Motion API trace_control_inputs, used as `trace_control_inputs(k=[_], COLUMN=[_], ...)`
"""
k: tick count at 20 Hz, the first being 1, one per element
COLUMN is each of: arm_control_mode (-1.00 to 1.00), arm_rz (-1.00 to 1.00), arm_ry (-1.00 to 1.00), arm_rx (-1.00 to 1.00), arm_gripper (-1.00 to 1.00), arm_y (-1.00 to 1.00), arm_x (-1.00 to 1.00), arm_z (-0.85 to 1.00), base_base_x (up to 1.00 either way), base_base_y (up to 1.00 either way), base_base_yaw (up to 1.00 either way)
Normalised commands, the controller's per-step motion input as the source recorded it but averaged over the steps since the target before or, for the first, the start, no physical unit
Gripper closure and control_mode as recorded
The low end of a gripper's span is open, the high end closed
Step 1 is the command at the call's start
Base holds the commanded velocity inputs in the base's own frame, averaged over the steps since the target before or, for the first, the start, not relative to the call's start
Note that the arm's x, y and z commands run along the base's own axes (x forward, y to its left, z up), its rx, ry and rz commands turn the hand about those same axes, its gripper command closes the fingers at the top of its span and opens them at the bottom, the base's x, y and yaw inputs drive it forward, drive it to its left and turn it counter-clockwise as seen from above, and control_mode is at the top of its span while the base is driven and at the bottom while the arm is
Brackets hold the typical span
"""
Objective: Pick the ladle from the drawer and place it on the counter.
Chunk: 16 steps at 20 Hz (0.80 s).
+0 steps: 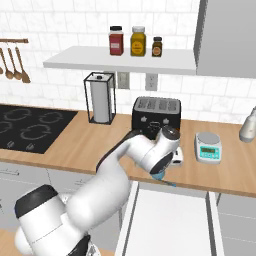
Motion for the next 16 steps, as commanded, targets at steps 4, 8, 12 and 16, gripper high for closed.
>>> trace_control_inputs(k=[4,8,12,16], arm_control_mode=[-1.00,-1.00,-1.00,-1.00], arm_rz=[0.28,0.18,0.15,0.14], arm_ry=[0.04,0.00,0.00,0.00], arm_rx=[0.00,0.00,0.00,0.00], arm_gripper=[1.00,1.00,1.00,1.00], arm_y=[0.63,0.59,0.65,0.76], arm_x=[0.86,0.66,0.44,0.38], arm_z=[0.01,0.00,0.00,0.00], base_base_x=[0.00,0.00,0.00,0.00], base_base_y=[0.00,0.00,0.00,0.00], base_base_yaw=[0.00,0.00,0.00,0.00])
